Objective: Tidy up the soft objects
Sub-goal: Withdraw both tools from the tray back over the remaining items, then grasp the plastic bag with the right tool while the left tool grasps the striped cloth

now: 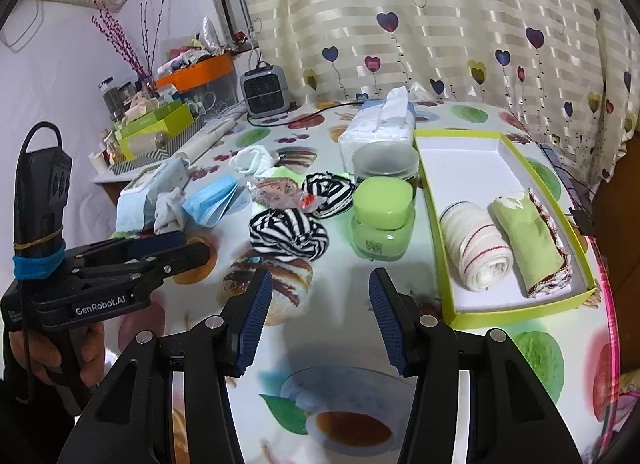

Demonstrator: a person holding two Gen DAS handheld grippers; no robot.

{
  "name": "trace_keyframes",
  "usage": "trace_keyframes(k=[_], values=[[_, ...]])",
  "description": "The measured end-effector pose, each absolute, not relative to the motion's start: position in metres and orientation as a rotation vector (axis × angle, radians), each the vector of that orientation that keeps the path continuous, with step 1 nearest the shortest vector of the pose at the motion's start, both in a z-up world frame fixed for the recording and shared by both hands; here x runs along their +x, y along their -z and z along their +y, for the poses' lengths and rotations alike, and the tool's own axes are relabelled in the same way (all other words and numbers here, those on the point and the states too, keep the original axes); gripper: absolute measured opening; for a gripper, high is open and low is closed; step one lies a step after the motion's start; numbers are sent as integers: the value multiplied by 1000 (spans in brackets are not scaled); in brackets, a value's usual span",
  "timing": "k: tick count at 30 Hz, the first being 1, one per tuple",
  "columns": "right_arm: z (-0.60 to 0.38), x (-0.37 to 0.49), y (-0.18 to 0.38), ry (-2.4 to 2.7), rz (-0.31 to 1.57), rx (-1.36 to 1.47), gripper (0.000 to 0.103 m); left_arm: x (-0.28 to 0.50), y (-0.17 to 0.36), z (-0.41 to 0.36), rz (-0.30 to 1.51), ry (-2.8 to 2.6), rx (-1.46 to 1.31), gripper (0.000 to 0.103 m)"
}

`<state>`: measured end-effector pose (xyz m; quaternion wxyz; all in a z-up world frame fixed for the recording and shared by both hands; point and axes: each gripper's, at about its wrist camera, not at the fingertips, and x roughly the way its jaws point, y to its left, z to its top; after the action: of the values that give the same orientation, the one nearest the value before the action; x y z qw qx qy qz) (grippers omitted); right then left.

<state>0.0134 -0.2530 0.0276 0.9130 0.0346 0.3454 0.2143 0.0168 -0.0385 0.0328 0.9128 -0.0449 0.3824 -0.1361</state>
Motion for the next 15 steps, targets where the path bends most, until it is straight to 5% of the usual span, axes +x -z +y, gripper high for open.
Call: trace_keyframes(k=[15], values=[[-232, 27, -33, -496, 693, 38, 52, 25, -30, -24, 805, 258, -126, 50]])
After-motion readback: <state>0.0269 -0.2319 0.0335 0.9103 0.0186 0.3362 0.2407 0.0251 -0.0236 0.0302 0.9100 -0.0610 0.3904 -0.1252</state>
